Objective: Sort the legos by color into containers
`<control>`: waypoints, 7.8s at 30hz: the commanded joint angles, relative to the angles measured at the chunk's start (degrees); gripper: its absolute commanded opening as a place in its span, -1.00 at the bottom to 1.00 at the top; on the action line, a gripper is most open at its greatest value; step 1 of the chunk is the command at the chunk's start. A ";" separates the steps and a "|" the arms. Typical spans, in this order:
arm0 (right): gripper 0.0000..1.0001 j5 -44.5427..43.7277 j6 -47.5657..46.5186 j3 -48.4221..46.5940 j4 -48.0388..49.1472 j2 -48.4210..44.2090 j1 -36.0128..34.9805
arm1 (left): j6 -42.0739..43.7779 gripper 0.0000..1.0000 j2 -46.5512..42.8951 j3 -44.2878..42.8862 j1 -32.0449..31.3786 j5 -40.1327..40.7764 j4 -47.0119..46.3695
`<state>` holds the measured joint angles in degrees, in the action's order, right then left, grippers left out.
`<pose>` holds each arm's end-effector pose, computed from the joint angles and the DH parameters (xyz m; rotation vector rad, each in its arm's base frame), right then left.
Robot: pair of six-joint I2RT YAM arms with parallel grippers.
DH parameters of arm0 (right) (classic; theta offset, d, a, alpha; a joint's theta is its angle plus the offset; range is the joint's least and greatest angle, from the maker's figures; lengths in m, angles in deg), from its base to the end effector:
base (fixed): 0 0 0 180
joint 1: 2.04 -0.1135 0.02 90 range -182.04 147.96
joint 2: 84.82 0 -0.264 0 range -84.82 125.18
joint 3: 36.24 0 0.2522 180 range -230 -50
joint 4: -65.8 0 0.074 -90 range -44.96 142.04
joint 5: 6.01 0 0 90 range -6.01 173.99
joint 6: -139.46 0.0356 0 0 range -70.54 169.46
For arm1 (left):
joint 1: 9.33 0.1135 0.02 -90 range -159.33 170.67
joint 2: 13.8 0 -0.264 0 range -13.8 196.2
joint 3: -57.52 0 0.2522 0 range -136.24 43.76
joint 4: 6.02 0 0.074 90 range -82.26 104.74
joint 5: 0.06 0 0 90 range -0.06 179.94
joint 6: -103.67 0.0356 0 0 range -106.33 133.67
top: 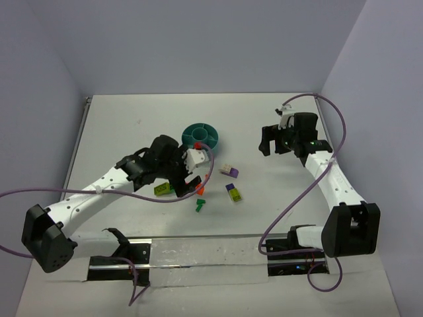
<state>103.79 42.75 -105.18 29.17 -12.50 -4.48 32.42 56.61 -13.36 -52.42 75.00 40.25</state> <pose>0.2732 0.0237 0.2811 -0.3597 2.2145 0.3512 0.1831 -0.1838 0.2866 1.3384 1.9866 -0.5113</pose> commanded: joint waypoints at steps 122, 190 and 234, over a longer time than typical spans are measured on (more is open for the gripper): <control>1.00 2.87 -1.20 -7.73 -4.66 7.83 -0.02 | 2.59 -0.98 31.04 -36.80 11.21 2.53 -5.85; 1.00 -9.19 -1.25 -10.44 1.22 13.83 -37.07 | -16.77 0.44 11.41 -25.59 33.94 -15.16 -7.27; 0.05 3.97 -52.08 -25.42 -13.22 39.25 -36.94 | -9.54 0.62 9.60 -20.55 35.29 -25.31 -5.75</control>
<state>109.64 -11.02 -129.83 14.78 25.98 -41.38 22.38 67.30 -34.07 -17.25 50.24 35.70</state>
